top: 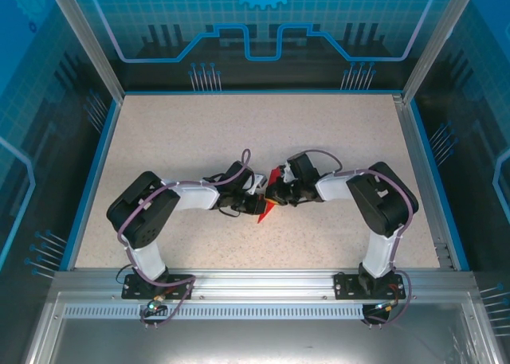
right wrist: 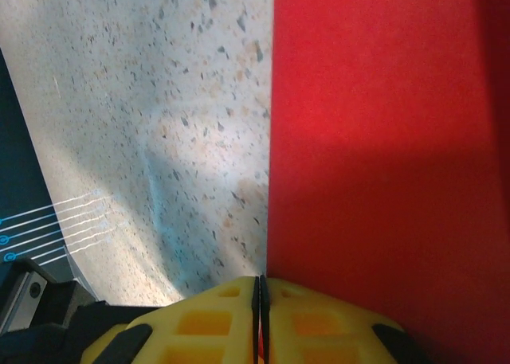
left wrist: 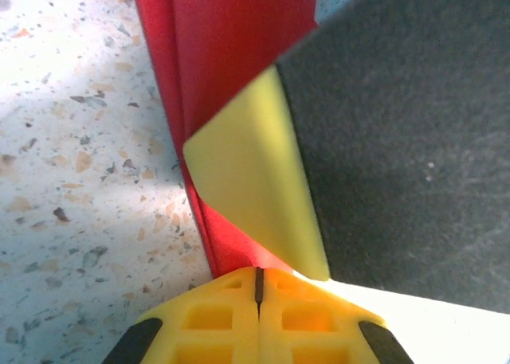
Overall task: Fold a paper plane with a square sheet of paper (pick it up from the middle)
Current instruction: Fold the wing for the fifth time at the center of the table.
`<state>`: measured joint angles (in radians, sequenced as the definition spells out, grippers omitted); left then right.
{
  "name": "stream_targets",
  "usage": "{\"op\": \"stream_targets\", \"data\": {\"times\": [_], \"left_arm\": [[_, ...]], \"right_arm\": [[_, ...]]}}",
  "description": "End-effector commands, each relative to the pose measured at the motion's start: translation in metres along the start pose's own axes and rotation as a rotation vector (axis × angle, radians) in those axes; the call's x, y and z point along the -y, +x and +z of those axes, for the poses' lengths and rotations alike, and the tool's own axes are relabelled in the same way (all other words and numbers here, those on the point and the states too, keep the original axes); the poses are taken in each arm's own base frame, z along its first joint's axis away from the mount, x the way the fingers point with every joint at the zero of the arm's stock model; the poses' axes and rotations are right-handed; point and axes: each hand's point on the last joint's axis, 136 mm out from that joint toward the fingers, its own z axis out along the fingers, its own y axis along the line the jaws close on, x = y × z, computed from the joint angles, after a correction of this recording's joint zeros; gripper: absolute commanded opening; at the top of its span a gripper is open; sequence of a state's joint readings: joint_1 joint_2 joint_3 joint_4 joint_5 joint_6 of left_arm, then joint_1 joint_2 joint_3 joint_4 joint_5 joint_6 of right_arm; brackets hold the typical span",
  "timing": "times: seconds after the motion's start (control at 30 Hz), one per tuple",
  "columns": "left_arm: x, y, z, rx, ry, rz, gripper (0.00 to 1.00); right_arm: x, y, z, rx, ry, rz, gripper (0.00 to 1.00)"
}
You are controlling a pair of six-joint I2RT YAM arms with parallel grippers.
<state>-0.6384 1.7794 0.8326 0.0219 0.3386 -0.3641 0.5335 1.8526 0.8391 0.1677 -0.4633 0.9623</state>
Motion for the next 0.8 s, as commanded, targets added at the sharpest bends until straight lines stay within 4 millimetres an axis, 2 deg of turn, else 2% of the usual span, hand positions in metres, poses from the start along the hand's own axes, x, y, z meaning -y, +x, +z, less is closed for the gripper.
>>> {"op": "stream_targets", "data": {"times": [0.0,0.03,0.2,0.43,0.77], "left_arm": [[-0.052,0.065,0.005,-0.190,-0.174,-0.081,0.01],[-0.052,0.066,0.005,-0.193,-0.175,-0.079,0.01],[-0.056,0.072,0.003,-0.204,-0.185,-0.076,0.01],[-0.062,0.083,0.002,-0.232,-0.208,-0.075,0.00],[-0.067,0.096,-0.002,-0.251,-0.221,-0.090,0.00]], "right_arm": [[0.019,-0.011,0.005,0.032,0.088,-0.005,0.12],[0.012,-0.019,0.006,0.048,0.085,-0.020,0.12],[0.024,-0.031,0.005,0.072,0.150,-0.018,0.11],[0.031,-0.050,0.007,0.084,0.170,0.003,0.11],[0.026,-0.080,0.012,0.095,0.168,0.029,0.10]]}}
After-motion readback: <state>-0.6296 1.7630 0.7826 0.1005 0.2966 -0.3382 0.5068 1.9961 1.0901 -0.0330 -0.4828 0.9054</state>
